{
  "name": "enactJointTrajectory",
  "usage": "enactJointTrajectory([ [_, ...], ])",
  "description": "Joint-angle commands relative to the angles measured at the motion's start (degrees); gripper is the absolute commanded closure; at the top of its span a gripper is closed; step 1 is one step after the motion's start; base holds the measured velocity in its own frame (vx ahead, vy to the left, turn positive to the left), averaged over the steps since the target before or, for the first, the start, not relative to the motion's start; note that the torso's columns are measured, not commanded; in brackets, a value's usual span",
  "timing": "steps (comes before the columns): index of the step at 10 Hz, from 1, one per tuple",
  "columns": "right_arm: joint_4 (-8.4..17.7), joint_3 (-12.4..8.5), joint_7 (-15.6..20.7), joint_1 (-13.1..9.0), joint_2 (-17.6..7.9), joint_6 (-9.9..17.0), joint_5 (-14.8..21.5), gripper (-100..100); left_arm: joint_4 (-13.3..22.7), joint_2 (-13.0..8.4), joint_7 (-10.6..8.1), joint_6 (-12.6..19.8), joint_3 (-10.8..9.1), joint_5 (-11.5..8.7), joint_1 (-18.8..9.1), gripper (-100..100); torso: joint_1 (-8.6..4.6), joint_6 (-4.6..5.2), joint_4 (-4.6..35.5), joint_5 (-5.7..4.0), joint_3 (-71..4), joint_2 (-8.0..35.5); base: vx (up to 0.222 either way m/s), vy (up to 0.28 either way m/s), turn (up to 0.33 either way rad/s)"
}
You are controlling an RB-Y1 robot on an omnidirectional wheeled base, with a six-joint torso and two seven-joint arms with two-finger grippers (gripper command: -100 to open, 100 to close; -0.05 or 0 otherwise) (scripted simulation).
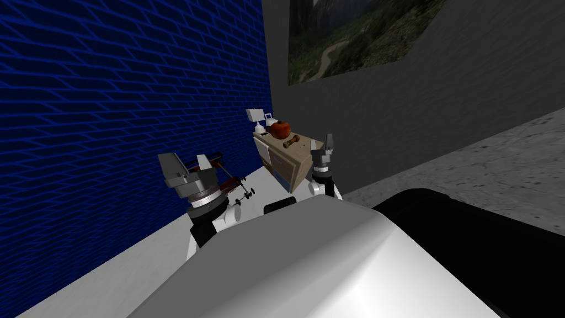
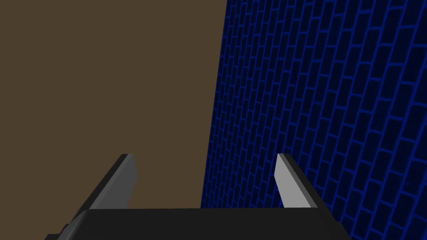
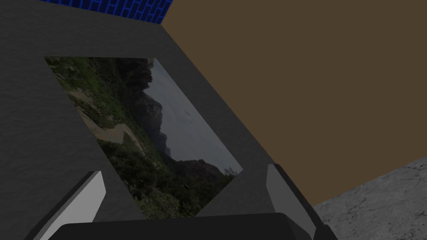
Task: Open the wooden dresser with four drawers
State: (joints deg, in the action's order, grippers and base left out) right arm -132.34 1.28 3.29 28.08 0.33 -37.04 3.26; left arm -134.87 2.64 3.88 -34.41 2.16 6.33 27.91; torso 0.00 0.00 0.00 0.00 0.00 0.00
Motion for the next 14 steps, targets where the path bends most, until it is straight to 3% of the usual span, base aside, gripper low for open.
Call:
enactJointTrajectory([
  [1,0.00,0.00,0.00,0.00,0.00,0.00,0.00,0,0.00,0.00,0.00,0.00,0.00,0.00,0.00,0,0.00,0.00,2.35,0.00,-4.67,2.32,0.000,0.000,0.000],
  [9,-0.02,0.00,0.00,0.00,0.00,0.00,0.00,0,-0.02,0.00,0.00,0.00,0.00,0.00,0.00,0,0.00,0.00,35.37,0.00,-70.73,35.39,0.000,0.000,0.000],
  [10,0.47,-0.11,0.37,-0.03,-2.47,-0.01,0.66,-100,-0.02,0.00,0.00,0.00,0.00,0.00,0.00,0,0.00,0.00,39.60,0.00,-79.19,39.62,0.009,0.013,0.013],
  [11,0.96,-0.23,0.75,-0.07,-4.28,-0.02,1.32,-100,0.00,0.00,0.00,0.00,0.00,0.00,0.00,0,0.03,0.00,41.49,0.01,-83.14,41.54,0.007,0.027,0.012],
  [14,3.15,-0.83,2.50,-0.19,-9.56,-0.03,4.49,-100,0.01,0.00,0.00,0.00,0.01,0.00,0.01,0,0.09,0.00,42.26,0.03,-84.57,42.25,0.010,0.056,0.014],
])
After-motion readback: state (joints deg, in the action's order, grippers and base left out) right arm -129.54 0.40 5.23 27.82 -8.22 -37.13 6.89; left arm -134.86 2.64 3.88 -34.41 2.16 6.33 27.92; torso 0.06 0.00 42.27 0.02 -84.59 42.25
